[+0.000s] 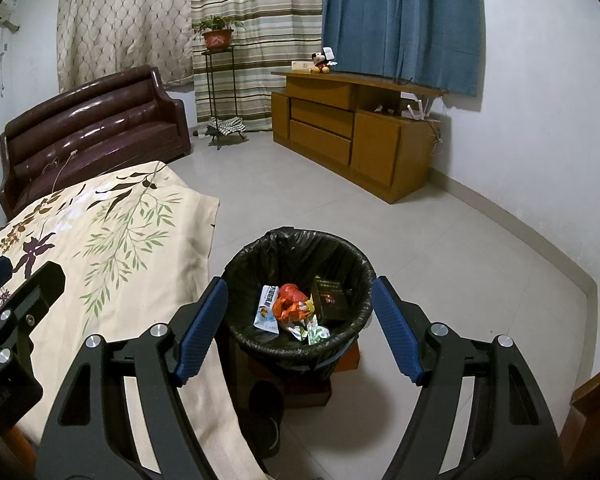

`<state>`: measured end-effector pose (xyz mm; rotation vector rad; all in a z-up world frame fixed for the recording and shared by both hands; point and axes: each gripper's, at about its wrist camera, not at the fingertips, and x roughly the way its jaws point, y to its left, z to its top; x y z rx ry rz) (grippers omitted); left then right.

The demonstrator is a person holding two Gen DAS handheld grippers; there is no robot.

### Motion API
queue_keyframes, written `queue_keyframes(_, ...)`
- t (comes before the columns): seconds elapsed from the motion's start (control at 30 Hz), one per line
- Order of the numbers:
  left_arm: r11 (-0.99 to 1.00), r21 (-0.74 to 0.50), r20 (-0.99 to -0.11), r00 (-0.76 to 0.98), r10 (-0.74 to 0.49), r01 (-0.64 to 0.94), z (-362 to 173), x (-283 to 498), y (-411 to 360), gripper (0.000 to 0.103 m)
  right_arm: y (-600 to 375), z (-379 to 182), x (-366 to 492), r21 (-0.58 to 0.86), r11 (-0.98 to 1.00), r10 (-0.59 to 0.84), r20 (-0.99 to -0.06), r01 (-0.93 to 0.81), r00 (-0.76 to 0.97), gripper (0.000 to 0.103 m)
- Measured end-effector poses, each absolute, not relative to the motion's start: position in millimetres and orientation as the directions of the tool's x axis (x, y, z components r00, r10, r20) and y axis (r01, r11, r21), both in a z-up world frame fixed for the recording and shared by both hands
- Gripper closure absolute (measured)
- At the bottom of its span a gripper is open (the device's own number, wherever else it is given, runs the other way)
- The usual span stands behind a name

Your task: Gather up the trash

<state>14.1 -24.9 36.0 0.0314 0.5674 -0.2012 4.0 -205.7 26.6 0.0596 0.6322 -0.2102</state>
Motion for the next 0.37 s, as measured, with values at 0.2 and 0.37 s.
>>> queue_keyframes(0.2,0.983,-0.021,-0.538,0.826,-0.166,0.183,34.8,15.7,-21.7,0.019,-205.6,26.8,4.1,-0.009,0.977,-0.177,-0.592,0.213,0.787,0.03)
queue_keyframes(0.37,0.984,-0.026,-0.56,0.813,-0.16,0.175,30.9,20.7,-17.8,0.019,-205.4,25.0,3.7,-0.01,0.977,-0.176,-0.595,0.211,0.784,0.03)
